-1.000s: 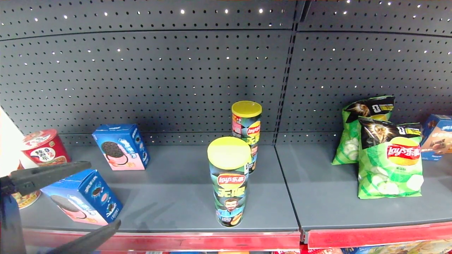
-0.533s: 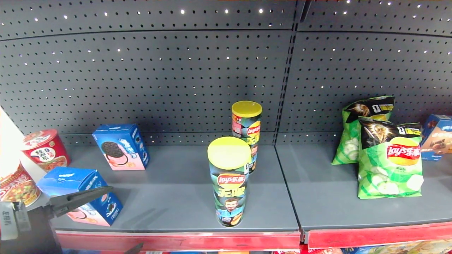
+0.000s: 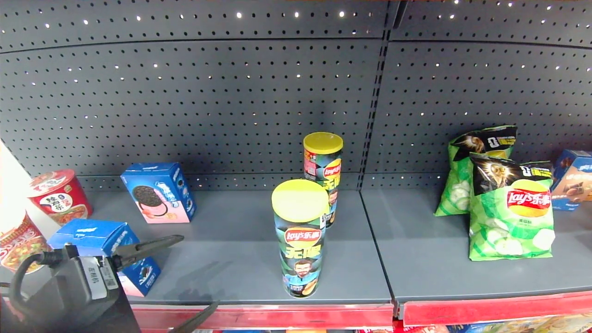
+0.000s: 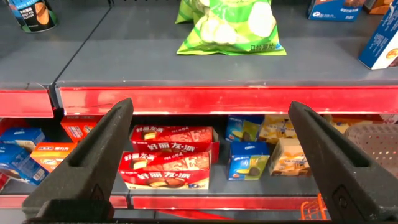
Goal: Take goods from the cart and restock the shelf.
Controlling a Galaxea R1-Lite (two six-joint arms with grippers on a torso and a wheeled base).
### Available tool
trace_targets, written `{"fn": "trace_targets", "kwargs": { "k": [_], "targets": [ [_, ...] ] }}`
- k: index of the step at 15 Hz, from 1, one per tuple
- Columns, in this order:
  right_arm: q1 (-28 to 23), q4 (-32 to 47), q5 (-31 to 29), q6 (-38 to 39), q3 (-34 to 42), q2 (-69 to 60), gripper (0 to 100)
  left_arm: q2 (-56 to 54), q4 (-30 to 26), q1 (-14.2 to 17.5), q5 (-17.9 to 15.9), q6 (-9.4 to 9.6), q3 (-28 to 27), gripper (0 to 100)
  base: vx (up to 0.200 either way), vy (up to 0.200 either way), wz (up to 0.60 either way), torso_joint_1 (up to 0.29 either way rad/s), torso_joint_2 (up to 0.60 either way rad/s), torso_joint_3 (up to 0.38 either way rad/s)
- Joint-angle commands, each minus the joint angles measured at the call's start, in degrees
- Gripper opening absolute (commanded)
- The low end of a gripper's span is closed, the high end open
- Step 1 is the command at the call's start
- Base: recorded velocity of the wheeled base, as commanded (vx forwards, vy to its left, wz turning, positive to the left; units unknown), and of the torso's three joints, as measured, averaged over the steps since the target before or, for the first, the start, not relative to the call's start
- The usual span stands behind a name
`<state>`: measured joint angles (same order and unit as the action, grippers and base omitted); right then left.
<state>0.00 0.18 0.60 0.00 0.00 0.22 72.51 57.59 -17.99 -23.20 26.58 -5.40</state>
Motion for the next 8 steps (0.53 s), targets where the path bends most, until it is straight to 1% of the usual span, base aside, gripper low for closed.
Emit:
{"fn": "trace_targets", "kwargs": {
  "k": [1,3,4,5,6,7,8],
  "targets": [
    [0.0,-0.01,0.02,0.0,0.0,0.13,100,3.08,0.16,0.15,-0.09,-0.03,-0.14,100,0.0,0.0,0.0,0.0,0.0,0.0],
    [0.0,-0.01,0.02,0.0,0.0,0.13,100,2.72,1.3,0.15,0.08,-0.74,-0.22,100,0.0,0.0,0.0,0.0,0.0,0.0],
    [0.0,-0.01,0.02,0.0,0.0,0.13,100,1.23,2.44,0.42,0.17,-2.58,0.39,100,0.0,0.0,0.0,0.0,0.0,0.0],
    [0.0,0.08,0.02,0.0,0.0,0.13,100,-0.26,2.44,0.5,0.26,-4.08,0.48,100,0.0,0.0,0.0,0.0,0.0,0.0],
    [0.0,0.08,0.02,0.0,0.0,0.13,100,-2.11,2.44,0.5,0.52,-6.18,0.21,100,0.0,0.0,0.0,0.0,0.0,0.0],
    [0.0,0.08,0.02,0.0,0.0,0.13,100,-4.13,2.35,0.5,1.75,-9.88,-1.1,100,0.0,0.0,0.0,0.0,0.0,0.0],
    [0.0,-0.01,0.02,0.0,0.0,0.13,100,-4.39,1.3,1.12,5.97,-15.85,-4.97,100,0.0,0.0,0.0,0.0,0.0,0.0]
  ]
}}
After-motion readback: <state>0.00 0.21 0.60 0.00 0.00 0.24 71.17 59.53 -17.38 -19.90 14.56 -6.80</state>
